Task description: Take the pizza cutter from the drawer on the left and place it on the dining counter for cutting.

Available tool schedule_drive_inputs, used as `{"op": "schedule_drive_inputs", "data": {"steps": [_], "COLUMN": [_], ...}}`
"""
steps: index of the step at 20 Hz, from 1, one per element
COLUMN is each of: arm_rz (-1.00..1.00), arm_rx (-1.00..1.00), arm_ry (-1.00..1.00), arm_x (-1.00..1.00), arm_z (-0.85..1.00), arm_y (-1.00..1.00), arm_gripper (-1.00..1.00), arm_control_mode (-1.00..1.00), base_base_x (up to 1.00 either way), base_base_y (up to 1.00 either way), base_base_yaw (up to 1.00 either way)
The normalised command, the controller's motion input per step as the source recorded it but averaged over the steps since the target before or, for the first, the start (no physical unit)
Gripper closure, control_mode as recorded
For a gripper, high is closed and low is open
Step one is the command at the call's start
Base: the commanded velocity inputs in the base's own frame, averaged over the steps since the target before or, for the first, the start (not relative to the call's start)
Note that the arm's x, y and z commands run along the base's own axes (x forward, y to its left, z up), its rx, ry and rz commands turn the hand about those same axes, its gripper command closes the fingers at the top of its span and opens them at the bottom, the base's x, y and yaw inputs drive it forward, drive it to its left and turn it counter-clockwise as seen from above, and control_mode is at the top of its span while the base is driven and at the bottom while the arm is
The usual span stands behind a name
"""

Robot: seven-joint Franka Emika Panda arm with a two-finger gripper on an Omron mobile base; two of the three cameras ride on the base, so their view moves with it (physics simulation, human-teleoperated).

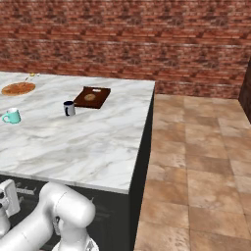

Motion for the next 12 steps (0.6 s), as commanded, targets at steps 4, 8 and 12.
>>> {"op": "schedule_drive_inputs", "data": {"steps": [4,8,12], "arm_rz": [0.0,0.0,-0.02], "arm_rx": [0.0,0.0,0.0], "arm_ry": [0.0,0.0,0.0], "arm_x": [0.2,0.17,0.03], "arm_z": [-0.3,-0.25,-0.4], "arm_y": [0.17,0.16,0.12], "arm_gripper": [-1.0,1.0,1.0], "arm_control_mode": [-1.0,-1.0,-1.0], "base_base_x": [0.0,0.0,0.0], "base_base_y": [0.0,0.0,0.0], "base_base_yaw": [0.0,0.0,0.0]}}
